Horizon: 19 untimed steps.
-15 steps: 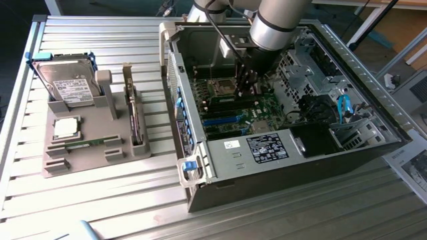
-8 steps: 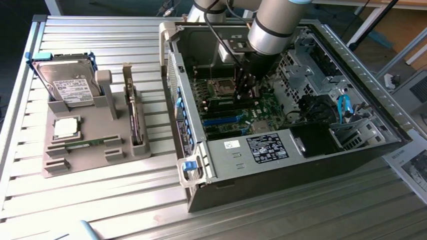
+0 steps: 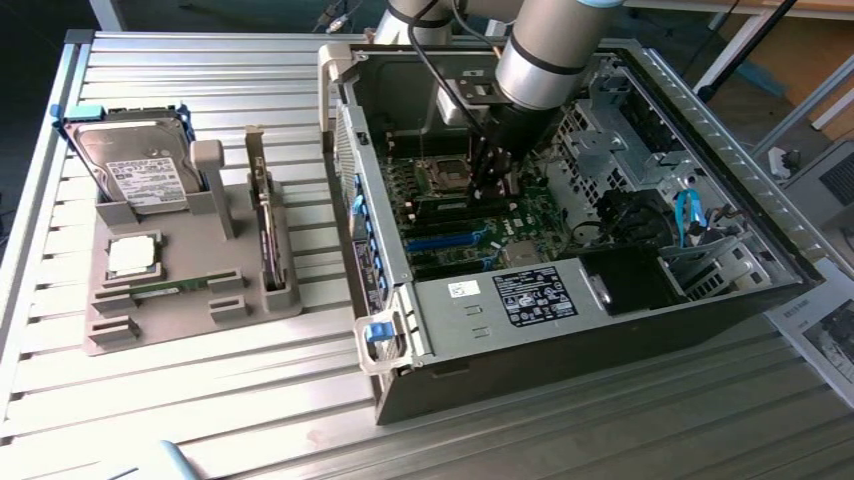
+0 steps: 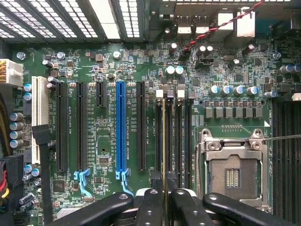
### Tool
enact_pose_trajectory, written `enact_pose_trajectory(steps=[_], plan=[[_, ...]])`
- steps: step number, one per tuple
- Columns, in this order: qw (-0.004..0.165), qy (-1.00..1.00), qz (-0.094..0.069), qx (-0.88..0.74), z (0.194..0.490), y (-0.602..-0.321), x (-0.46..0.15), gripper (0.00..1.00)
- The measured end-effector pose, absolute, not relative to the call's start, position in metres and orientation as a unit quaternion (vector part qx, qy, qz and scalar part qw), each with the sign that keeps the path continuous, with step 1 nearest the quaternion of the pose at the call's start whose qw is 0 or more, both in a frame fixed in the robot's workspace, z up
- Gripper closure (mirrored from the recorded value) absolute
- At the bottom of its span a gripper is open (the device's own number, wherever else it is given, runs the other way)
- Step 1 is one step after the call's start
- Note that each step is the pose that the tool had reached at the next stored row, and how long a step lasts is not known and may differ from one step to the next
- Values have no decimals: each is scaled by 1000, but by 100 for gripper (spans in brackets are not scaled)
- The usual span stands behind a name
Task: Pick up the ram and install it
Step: 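Insert the ram into the slot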
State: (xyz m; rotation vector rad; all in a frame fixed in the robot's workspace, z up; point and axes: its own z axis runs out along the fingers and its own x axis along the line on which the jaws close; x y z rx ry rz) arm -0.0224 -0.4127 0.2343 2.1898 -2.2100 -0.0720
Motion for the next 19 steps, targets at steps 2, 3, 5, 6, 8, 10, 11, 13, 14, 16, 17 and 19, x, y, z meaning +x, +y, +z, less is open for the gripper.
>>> enact_pose_trajectory(steps=[2,3,5,6,8,10,11,13,14,16,17,19], plan=[[16,-710,-22,704,234,-413,-22,87],[16,-710,-22,704,234,-413,-22,87],[20,-710,-18,703,234,-413,-22,87],[20,-710,-18,703,234,-413,-22,87],[18,-710,-20,703,234,-413,-22,87],[16,-710,-22,704,234,-413,-22,87],[16,-710,-22,704,234,-413,-22,87],[18,-710,-19,704,234,-413,-22,87],[19,-710,-19,704,234,-413,-22,87],[19,-710,-19,703,234,-413,-22,87],[19,-710,-19,703,234,-413,-22,87],[17,-710,-20,703,234,-413,-22,87]])
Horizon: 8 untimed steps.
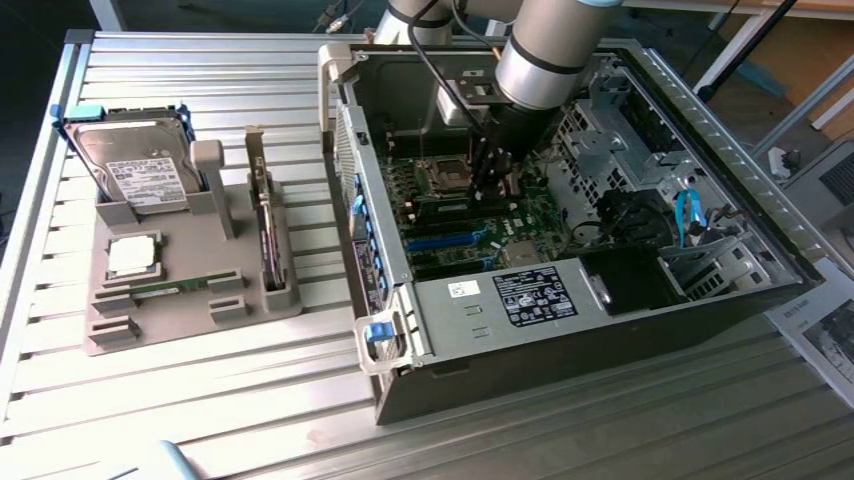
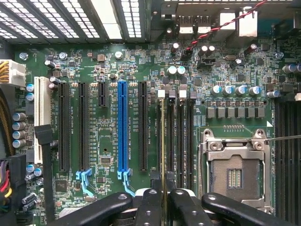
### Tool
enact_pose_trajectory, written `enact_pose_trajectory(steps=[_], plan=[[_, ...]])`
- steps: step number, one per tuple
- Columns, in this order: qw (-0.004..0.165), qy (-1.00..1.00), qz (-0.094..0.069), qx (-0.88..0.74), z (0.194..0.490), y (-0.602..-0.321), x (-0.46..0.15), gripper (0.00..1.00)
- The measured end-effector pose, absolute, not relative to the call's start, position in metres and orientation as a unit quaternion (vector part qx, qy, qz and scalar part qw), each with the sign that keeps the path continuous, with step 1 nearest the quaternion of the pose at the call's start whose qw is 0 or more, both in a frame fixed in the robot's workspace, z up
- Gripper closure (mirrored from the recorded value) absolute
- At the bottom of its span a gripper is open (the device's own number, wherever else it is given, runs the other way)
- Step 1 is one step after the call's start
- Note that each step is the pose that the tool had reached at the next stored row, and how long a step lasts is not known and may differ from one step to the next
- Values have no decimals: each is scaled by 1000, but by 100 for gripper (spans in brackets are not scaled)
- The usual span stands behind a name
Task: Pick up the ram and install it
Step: 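Insert the ram into the slot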
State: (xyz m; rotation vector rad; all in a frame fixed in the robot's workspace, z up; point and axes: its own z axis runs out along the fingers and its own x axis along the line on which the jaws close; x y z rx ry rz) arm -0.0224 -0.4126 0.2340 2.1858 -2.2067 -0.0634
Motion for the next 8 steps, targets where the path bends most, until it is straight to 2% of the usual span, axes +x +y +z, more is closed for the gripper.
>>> enact_pose_trajectory(steps=[8], plan=[[18,-710,-20,704,233,-413,-22,87]])
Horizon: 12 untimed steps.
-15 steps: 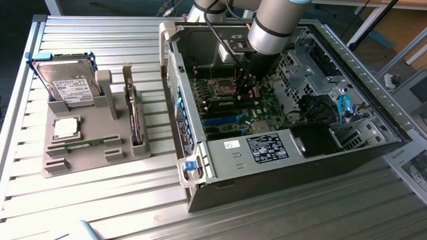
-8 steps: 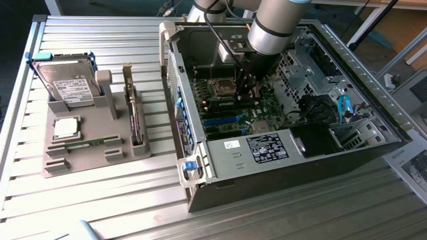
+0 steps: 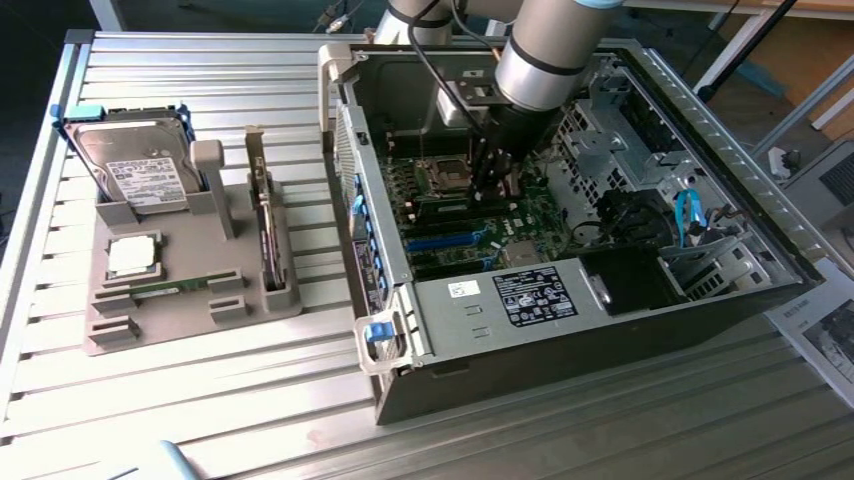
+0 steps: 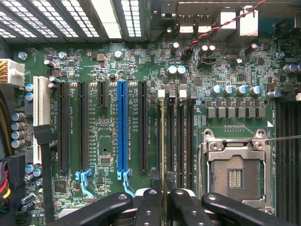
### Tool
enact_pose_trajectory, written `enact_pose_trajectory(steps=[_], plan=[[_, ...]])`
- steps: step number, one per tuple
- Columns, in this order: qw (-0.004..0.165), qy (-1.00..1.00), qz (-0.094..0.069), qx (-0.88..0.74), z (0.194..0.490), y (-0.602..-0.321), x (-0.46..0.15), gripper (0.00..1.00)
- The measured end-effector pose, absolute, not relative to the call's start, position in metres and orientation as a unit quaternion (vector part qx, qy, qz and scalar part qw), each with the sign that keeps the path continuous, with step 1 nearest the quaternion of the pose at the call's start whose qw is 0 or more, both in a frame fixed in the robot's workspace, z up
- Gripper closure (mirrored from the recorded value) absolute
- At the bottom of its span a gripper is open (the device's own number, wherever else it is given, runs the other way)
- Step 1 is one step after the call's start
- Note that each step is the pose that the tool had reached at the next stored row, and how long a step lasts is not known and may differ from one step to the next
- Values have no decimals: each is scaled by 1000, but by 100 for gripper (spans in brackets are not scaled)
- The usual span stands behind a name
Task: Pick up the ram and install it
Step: 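Insert the ram into the slot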
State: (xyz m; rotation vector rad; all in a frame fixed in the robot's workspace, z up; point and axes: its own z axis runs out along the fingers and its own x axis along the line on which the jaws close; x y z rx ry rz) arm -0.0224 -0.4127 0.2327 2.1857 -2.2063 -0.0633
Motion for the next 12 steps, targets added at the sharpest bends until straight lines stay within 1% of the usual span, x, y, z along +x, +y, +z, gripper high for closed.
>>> enact_pose_trajectory(steps=[12], plan=[[17,-710,-20,704,233,-413,-22,87]])
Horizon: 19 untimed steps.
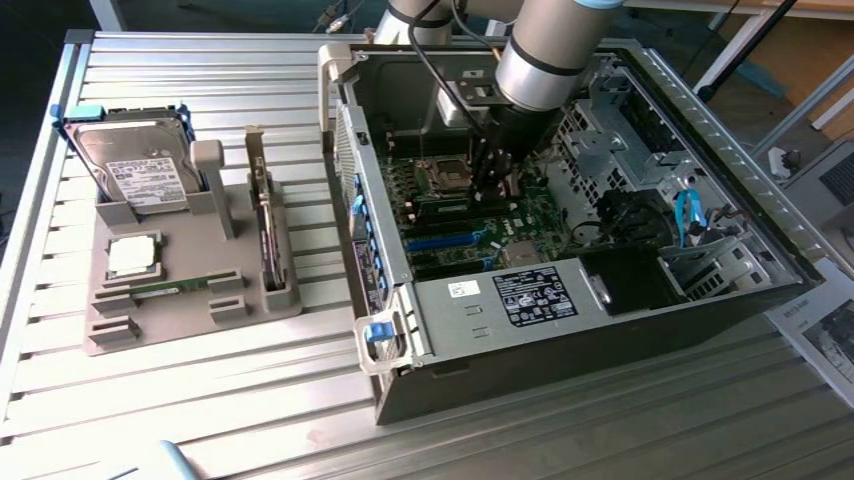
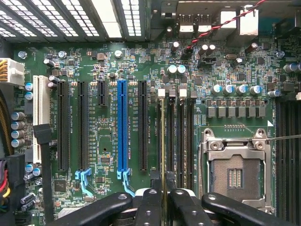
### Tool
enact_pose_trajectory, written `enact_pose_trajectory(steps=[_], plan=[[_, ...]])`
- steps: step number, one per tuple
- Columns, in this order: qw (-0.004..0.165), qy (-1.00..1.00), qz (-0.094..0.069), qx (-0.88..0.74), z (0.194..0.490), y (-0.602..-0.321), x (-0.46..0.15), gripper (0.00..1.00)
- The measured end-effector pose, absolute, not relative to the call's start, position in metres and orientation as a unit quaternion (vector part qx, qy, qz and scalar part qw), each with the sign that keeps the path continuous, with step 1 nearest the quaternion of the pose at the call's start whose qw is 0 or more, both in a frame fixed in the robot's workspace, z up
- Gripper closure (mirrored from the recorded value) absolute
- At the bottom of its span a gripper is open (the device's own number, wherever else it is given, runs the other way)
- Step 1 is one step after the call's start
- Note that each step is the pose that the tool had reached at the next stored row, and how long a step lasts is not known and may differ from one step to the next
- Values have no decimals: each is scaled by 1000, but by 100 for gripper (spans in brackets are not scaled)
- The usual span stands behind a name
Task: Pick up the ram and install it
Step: 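Insert the ram into the slot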
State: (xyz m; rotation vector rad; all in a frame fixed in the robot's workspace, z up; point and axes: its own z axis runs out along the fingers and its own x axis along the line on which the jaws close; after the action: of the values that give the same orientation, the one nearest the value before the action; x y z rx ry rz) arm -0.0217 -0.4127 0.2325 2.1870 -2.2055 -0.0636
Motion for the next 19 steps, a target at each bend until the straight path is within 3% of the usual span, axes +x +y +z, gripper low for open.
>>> enact_pose_trajectory(steps=[11,12,17,19], plan=[[17,-710,-20,704,231,-413,-22,86],[17,-710,-20,704,231,-413,-22,79],[18,-710,-20,704,246,-413,-22,79],[18,-710,-20,704,268,-413,-22,79]])
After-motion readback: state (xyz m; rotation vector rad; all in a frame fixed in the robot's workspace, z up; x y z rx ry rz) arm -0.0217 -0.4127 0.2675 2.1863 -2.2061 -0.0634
